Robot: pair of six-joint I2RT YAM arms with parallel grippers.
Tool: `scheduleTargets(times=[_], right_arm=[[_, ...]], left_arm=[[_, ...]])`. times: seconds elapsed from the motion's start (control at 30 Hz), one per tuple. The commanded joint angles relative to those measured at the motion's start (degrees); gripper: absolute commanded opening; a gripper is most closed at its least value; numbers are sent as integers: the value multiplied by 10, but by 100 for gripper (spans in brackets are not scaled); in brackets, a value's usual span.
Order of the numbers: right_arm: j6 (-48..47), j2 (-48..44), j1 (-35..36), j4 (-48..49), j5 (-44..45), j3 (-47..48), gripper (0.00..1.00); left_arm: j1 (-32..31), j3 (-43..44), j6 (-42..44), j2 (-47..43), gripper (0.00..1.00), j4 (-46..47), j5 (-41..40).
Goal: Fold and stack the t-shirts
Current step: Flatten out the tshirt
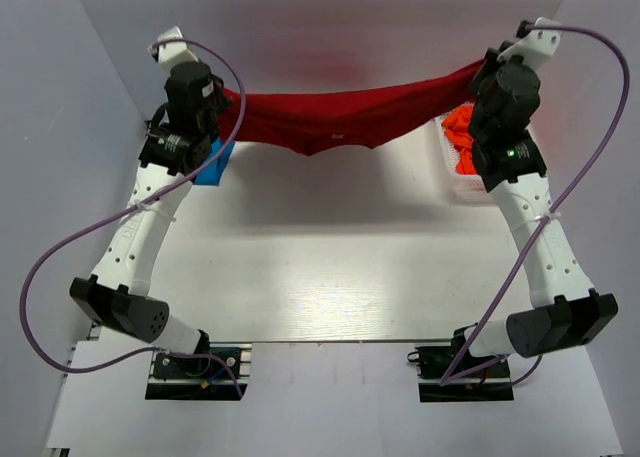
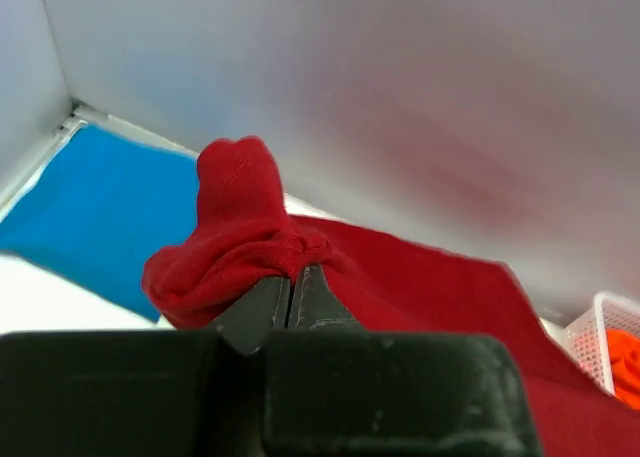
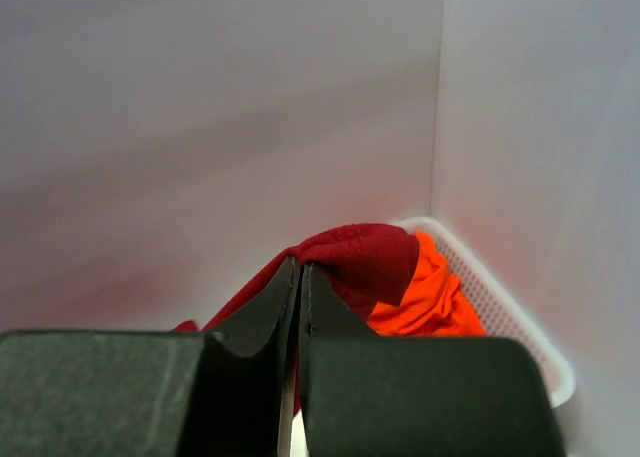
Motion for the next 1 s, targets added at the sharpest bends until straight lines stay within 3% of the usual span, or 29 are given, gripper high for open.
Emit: scheduleTargets(times=[0.0, 0.13, 0.23, 0.3, 0.33, 0.37, 0.4, 0.43, 0.47, 0.5, 0.57, 0.7, 0.83, 0.87, 0.97], right_arm=[[37, -48, -7, 40, -6, -90, 0], [101, -117, -6, 41, -42, -259, 0], [184, -137, -7, -26, -34, -349, 0], [220, -164, -7, -101, -34, -380, 0], [286, -173, -5, -123, -39, -429, 0], [307, -183, -5, -177, -47, -449, 19], [322, -203, -5, -189, -57, -466, 38], [348, -220, -5, -198, -65, -506, 56], [356, -240, -5, -209, -63, -533, 90], [364, -247, -5, -251, -60, -547, 90], [371, -274, -5, -286, -65, -544, 90], [332, -290, -2, -331, -129, -508, 90], [305, -243, 10, -308, -279, -516, 90], [299, -216, 25, -300, -342, -521, 90], [309, -136, 56, -274, -365, -536, 90]], left_arm=[[4, -119, -30, -51, 0, 38, 2], [4, -275, -90, -115, 0, 51, 55], [-4, -371, -183, -158, 0, -14, 80], [-4, -463, -211, -190, 0, -41, 143], [-9, -496, -221, -227, 0, -51, 206], [-9, -564, -222, -246, 0, -57, 245], [-9, -596, -229, -265, 9, -65, 285], [-9, -624, -235, -282, 48, -65, 359], [-9, -666, -235, -317, 73, -72, 390], [-9, -678, -235, -334, 100, -90, 411], [-9, -665, -208, -361, 100, -109, 433], [-9, -535, -134, -338, 100, -161, 364], [-9, -452, -88, -233, 100, -80, 308], [0, -443, -75, -170, 100, -59, 308], [0, -377, -69, -57, 100, -20, 255]])
